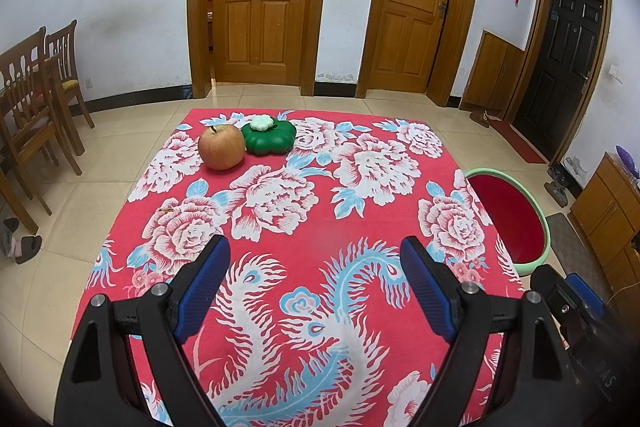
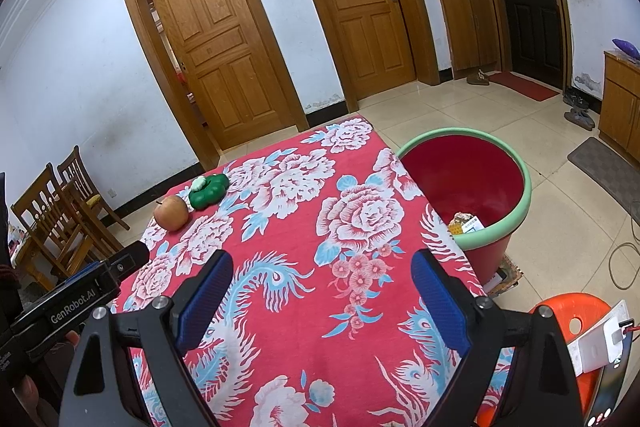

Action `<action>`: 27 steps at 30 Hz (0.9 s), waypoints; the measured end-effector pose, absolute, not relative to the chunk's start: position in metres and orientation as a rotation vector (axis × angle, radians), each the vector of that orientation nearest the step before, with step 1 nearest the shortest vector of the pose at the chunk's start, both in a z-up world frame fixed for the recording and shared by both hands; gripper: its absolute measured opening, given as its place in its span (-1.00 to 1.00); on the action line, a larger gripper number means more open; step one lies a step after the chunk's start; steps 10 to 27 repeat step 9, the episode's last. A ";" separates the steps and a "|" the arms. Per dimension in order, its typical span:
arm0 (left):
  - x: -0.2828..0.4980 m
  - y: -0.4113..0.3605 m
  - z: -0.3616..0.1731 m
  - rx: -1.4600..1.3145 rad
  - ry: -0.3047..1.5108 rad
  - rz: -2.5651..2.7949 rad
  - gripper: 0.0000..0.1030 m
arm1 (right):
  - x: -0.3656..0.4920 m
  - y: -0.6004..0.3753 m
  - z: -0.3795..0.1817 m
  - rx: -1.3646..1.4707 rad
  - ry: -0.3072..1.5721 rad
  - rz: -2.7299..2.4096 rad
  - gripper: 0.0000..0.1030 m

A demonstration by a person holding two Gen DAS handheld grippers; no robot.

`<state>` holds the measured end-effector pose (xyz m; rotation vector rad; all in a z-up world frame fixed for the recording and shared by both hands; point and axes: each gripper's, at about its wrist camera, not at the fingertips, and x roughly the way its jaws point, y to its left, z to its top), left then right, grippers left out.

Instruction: Collect trash

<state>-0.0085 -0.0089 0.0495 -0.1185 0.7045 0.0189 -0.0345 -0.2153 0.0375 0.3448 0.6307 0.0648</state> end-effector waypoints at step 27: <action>-0.011 -0.010 0.054 -0.112 0.699 0.018 0.67 | -0.032 -0.212 0.043 0.340 0.623 0.067 0.79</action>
